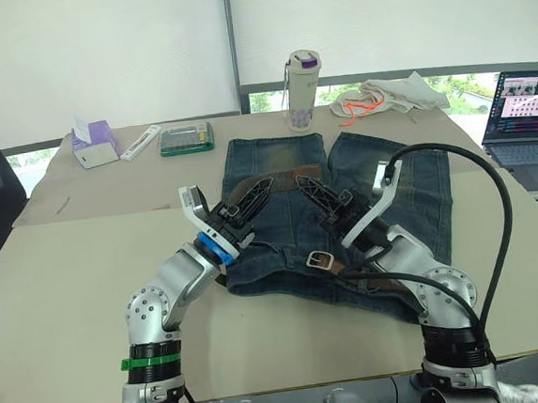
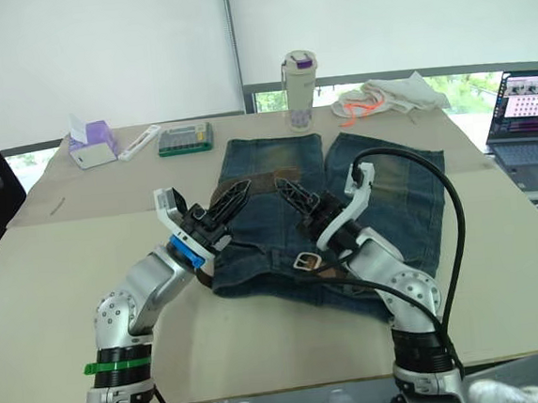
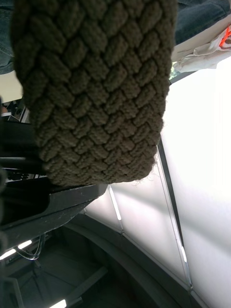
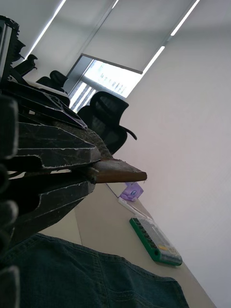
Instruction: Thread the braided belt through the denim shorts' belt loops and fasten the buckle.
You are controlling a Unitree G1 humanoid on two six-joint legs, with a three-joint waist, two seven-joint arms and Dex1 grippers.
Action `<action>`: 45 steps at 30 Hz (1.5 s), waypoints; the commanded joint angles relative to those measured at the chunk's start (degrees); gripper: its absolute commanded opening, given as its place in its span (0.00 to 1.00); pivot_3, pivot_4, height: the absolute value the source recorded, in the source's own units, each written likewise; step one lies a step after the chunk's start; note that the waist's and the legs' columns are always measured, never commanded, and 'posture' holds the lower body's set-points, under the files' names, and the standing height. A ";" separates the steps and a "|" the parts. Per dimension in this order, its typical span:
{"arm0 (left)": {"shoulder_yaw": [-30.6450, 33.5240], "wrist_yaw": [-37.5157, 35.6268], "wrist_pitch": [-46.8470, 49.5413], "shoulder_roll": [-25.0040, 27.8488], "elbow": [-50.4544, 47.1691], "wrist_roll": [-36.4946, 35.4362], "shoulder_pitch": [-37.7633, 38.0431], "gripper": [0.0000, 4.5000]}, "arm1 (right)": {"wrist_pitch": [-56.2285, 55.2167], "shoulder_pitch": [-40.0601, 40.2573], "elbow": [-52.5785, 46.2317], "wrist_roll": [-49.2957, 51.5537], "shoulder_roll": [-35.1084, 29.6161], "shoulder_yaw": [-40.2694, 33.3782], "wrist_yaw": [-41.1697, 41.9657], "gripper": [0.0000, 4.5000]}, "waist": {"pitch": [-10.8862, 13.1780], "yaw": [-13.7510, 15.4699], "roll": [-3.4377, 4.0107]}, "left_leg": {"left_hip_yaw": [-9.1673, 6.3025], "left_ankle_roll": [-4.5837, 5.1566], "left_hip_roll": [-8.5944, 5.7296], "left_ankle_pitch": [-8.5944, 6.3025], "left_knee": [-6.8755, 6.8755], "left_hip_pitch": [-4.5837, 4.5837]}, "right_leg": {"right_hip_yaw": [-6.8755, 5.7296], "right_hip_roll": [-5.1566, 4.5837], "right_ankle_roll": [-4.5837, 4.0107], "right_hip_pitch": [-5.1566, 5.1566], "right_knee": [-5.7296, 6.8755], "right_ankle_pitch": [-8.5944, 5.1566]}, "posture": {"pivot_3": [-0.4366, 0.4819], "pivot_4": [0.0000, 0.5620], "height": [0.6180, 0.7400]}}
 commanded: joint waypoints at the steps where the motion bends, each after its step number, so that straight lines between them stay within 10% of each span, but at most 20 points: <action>1: 0.88 -1.19 0.53 0.48 -1.81 0.62 0.43 0.01 | 0.39 0.36 -1.26 -0.21 -0.49 -0.81 0.49 0.00 | 0.00 0.00 0.00 | 0.00 0.00 0.00 0.00 0.00 0.00 | 0.00 0.00 0.00 0.00 0.00 0.00 | 0.48 0.27 1.00; 5: 0.85 -3.02 1.82 3.12 -2.16 4.35 0.79 0.01 | 1.43 1.16 -2.89 -0.37 -2.02 -0.33 3.11 0.00 | 0.00 -0.01 0.01 | 0.00 0.00 0.00 0.00 -0.01 -0.01 | 0.00 0.00 0.00 0.00 -0.01 0.00 | 0.48 0.27 1.00; 13: 2.25 -5.76 7.53 12.44 -2.93 8.00 3.60 0.00 | -0.01 6.04 -8.81 -13.60 -15.02 4.59 16.67 0.63 | 0.02 -0.06 0.01 | 0.01 0.00 0.00 0.00 -0.07 -0.01 | -0.02 0.00 0.01 -0.01 -0.08 -0.02 | 0.48 0.27 1.00; 26: 1.77 14.45 8.41 18.35 -10.04 -3.68 13.33 0.00 | -24.13 14.95 -5.42 -42.79 -22.90 11.28 34.93 0.63 | 0.10 0.20 -0.11 | -0.03 -0.19 0.04 0.05 -0.13 -0.01 | 0.01 -0.08 0.06 -0.02 -0.11 -0.03 | 0.48 0.27 1.00; 45: -6.37 35.64 -0.07 14.82 -15.70 -8.91 14.18 0.00 | -27.60 15.13 -3.29 -48.07 -18.87 10.36 36.08 0.63 | 0.10 0.57 -0.12 | -0.03 -0.37 -0.01 0.10 -0.19 0.00 | 0.02 -0.14 0.02 0.01 -0.15 -0.02 | 0.48 0.27 1.00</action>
